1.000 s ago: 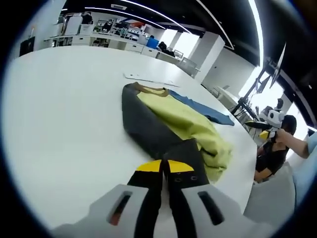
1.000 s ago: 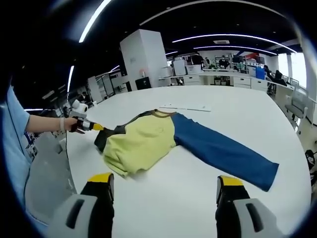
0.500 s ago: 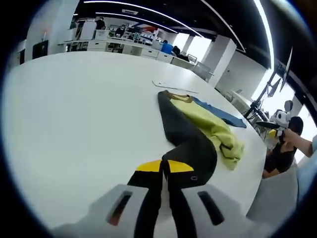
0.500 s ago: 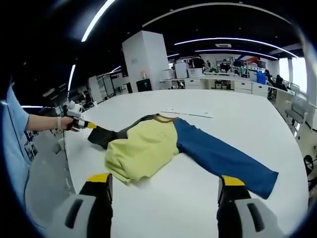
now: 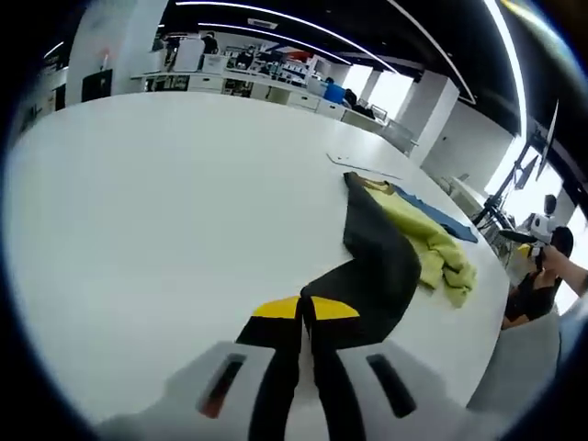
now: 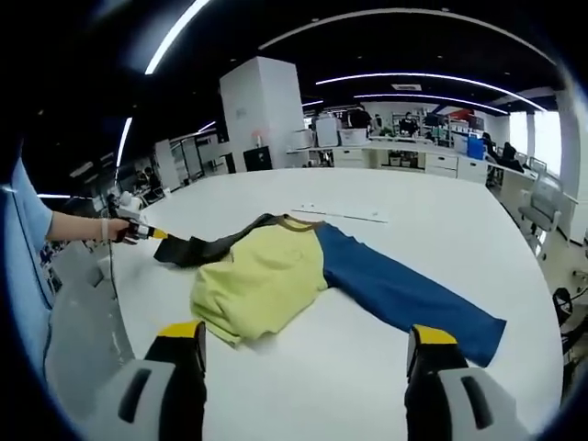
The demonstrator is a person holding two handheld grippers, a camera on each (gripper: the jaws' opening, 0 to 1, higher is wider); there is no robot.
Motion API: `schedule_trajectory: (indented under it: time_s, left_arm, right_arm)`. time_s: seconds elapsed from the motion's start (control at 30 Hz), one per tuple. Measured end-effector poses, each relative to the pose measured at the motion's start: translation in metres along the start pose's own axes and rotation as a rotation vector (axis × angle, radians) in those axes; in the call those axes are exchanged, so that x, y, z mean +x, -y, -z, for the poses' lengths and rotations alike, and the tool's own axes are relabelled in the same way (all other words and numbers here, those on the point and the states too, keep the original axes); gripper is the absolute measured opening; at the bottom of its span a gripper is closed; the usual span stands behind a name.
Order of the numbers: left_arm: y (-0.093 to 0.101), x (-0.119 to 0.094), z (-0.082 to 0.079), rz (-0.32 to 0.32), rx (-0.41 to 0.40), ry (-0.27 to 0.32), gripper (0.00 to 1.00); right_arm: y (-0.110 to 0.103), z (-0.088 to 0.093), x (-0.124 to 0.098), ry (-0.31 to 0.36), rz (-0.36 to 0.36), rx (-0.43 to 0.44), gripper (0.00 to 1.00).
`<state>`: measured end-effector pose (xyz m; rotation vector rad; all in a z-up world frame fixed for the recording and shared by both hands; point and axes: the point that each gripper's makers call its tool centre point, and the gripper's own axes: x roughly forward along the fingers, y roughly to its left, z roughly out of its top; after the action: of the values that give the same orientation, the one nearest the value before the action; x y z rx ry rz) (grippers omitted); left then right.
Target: Fold the garment on the visible template until the final outline fits inside the template.
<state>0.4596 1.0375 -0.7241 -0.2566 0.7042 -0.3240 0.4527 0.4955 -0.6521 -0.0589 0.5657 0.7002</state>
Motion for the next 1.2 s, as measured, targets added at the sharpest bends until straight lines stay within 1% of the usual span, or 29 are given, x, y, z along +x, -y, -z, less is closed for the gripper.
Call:
schedule_trajectory:
  time_s: [0.03,0.07,0.1,0.2,0.27,0.3,0.53,0.57,0.63,0.67,0.73,0.9,0.97,1.0,1.1,1.17,1.2]
  left_arm:
    - [-0.007,0.000,-0.001,-0.015,-0.016,0.009,0.00]
    - [-0.010,-0.001,-0.001,-0.021,-0.025,0.016,0.00]
    - [-0.016,-0.001,-0.004,-0.036,-0.047,0.034,0.00]
    - [-0.027,-0.002,-0.008,-0.069,-0.052,0.056,0.00]
    - [-0.032,-0.001,-0.011,-0.081,-0.044,0.063,0.00]
    - [-0.038,-0.001,-0.013,-0.095,-0.039,0.060,0.00]
    - [-0.095,0.004,-0.032,-0.162,-0.052,0.072,0.00]
    - [-0.100,0.004,-0.034,-0.166,-0.053,0.076,0.00]
    - [-0.113,0.003,-0.040,-0.186,-0.066,0.089,0.00]
    - [-0.122,0.004,-0.042,-0.197,-0.099,0.099,0.00]
    - [-0.133,0.004,-0.045,-0.215,-0.114,0.108,0.00]
    - [-0.150,0.007,-0.045,-0.245,-0.099,0.092,0.00]
    - [-0.158,0.008,-0.045,-0.255,-0.098,0.086,0.00]
    - [-0.159,0.008,-0.046,-0.256,-0.099,0.086,0.00]
    - [-0.165,0.008,-0.044,-0.271,-0.101,0.080,0.00]
    - [-0.168,0.007,-0.041,-0.285,-0.111,0.072,0.00]
    - [-0.170,0.006,-0.040,-0.294,-0.102,0.066,0.00]
  right_arm:
    - [0.000,-0.001,-0.001,0.000,0.008,-0.003,0.91]
    - [0.000,-0.001,-0.002,-0.002,0.014,-0.001,0.92]
    - [0.000,-0.001,-0.003,-0.003,0.018,0.001,0.92]
    - [0.004,0.002,-0.007,-0.023,0.044,-0.004,0.91]
    - [0.005,0.002,-0.011,-0.024,0.055,0.002,0.92]
    - [0.005,0.002,-0.012,-0.022,0.060,0.004,0.92]
    - [0.009,0.005,-0.017,-0.036,0.095,0.018,0.92]
    - [0.011,0.006,-0.017,-0.041,0.100,0.016,0.91]
    - [0.012,0.005,-0.017,-0.043,0.108,0.018,0.92]
    - [0.012,0.005,-0.017,-0.043,0.110,0.022,0.92]
    - [0.014,0.005,-0.018,-0.045,0.119,0.024,0.92]
    - [0.016,0.004,-0.021,-0.055,0.131,0.027,0.92]
    - [0.018,0.006,-0.023,-0.068,0.138,0.021,0.91]
    - [0.019,0.008,-0.024,-0.077,0.145,0.024,0.91]
    - [0.021,0.007,-0.024,-0.073,0.152,0.035,0.91]
    - [0.020,0.007,-0.023,-0.074,0.152,0.034,0.91]
    - [0.019,0.007,-0.023,-0.076,0.150,0.034,0.91]
